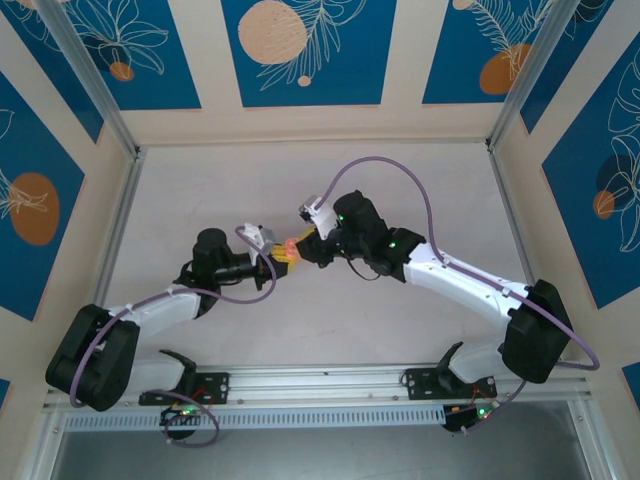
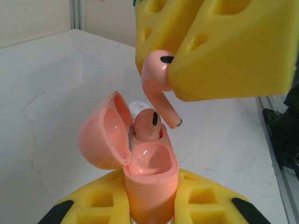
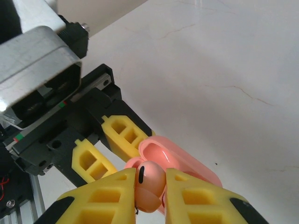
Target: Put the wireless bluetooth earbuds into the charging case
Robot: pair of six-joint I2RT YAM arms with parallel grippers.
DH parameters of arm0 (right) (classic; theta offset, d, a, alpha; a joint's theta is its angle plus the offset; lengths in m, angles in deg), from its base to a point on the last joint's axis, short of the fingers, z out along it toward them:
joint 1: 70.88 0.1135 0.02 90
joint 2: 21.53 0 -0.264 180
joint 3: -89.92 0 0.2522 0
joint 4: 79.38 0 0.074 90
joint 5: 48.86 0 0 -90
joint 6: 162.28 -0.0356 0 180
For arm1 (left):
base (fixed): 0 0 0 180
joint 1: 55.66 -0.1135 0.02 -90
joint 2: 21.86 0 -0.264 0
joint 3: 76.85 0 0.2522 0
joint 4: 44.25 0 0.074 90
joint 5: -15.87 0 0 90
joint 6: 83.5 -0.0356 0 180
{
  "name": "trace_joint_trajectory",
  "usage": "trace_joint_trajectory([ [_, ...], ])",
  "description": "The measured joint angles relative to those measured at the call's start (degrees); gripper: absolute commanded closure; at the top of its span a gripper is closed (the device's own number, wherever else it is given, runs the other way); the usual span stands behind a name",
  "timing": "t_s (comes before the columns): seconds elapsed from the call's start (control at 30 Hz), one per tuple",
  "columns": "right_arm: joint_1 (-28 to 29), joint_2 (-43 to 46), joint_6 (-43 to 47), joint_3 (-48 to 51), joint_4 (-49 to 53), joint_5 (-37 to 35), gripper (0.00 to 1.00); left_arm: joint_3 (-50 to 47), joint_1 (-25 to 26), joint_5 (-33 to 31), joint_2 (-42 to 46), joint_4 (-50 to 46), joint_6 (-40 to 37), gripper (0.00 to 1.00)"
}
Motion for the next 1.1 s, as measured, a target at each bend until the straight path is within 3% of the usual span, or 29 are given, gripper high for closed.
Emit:
trace_joint_trajectory([
  [0.83,1.03,-1.86,0.04,-0.50,-3.82,0.72,0.81,0.44,0.22,-0.04,-0.66,7.61,6.67,0.86],
  [1.1,1.16,-0.22,0.37,1.01,-4.76,0.76,0.65,0.37,0.31,-0.02,-0.87,8.92,8.07,0.86],
])
